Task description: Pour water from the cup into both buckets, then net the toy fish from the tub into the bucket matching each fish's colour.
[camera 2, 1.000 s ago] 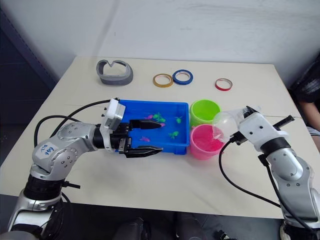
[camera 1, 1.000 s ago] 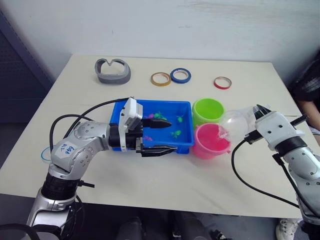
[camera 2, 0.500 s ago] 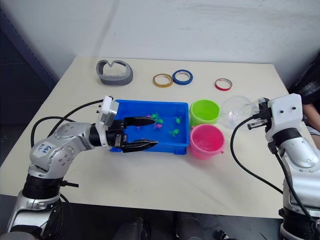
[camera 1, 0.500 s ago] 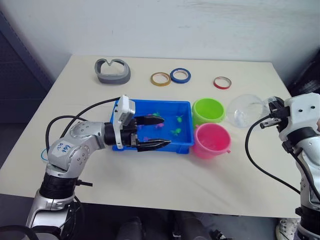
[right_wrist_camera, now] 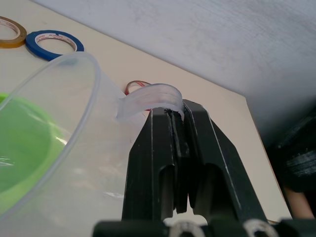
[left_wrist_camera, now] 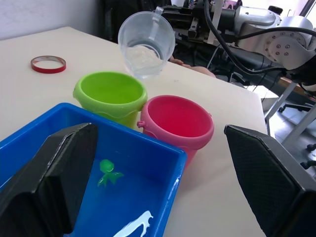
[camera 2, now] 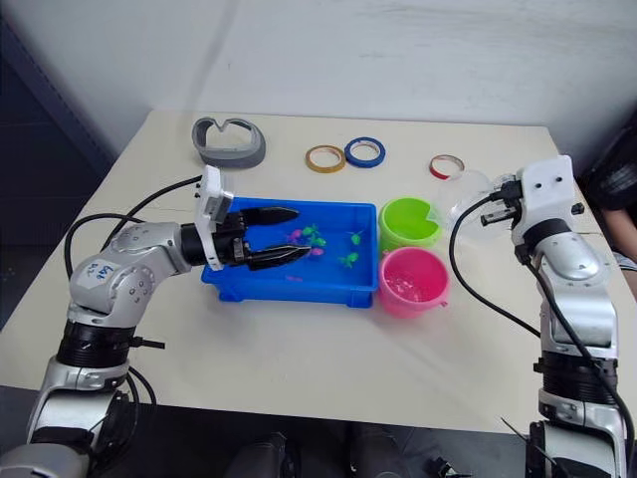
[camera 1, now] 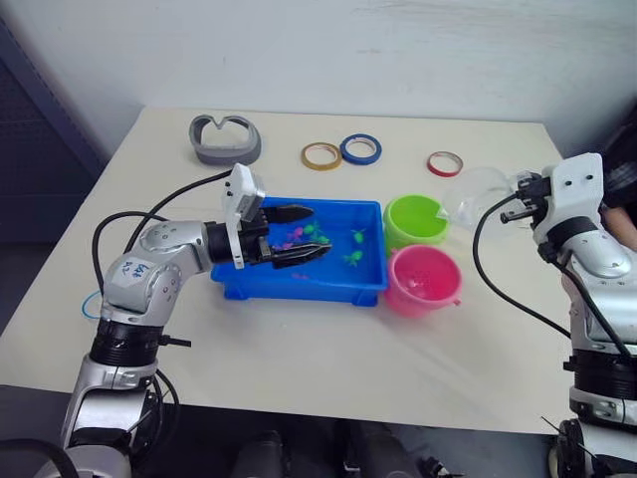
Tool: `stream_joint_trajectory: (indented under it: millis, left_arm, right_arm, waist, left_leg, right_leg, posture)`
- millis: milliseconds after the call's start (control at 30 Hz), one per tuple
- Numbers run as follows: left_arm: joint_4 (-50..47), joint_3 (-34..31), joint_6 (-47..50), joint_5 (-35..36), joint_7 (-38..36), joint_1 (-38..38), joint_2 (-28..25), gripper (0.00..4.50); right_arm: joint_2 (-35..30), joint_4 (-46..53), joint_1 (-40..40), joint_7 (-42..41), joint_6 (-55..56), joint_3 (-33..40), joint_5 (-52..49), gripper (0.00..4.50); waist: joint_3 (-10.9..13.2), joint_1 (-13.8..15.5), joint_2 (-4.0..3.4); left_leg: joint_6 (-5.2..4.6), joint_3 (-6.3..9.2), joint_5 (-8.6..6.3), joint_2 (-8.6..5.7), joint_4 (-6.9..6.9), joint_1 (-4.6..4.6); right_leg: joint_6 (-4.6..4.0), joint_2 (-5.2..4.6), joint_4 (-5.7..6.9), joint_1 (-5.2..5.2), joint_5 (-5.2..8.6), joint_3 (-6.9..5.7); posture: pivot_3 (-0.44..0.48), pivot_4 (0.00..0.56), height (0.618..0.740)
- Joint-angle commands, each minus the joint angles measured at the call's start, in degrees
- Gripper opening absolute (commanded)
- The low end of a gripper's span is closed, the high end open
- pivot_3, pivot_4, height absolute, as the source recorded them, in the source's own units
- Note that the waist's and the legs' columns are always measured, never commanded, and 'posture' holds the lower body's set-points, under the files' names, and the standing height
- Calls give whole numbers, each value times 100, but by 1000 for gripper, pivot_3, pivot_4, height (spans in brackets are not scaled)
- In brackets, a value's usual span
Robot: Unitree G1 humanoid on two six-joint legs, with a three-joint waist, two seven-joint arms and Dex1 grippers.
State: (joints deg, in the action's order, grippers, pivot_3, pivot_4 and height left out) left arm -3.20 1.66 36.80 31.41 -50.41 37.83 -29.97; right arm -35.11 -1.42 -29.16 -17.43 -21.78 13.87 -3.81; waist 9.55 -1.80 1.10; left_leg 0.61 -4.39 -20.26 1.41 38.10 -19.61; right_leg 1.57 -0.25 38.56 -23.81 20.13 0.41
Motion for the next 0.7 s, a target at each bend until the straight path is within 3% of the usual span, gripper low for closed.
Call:
stream_joint_trajectory:
  millis: [33,700]
  left_arm:
    - [44,37,-171,-116,1,171,96,4500]
    - [-138,10,-169,-185,-37,42,140,4500]
  right_arm:
    - [-159,-191,-421,94,503,-268,375,12]
    - [-867,-878,-919,377,2898,-1659,2501,12]
  waist:
    - [0,-20,0]
    - [0,-22,0]
  left_leg:
    - [0,-2,0,0,1,1]
    - [2,-2,2,0,8,-21]
  right_leg:
    - [0,0,3,0,0,0]
    - [0,-1,14,-23,0,-2]
  posture:
    - [0,150,740]
    - [0,150,740]
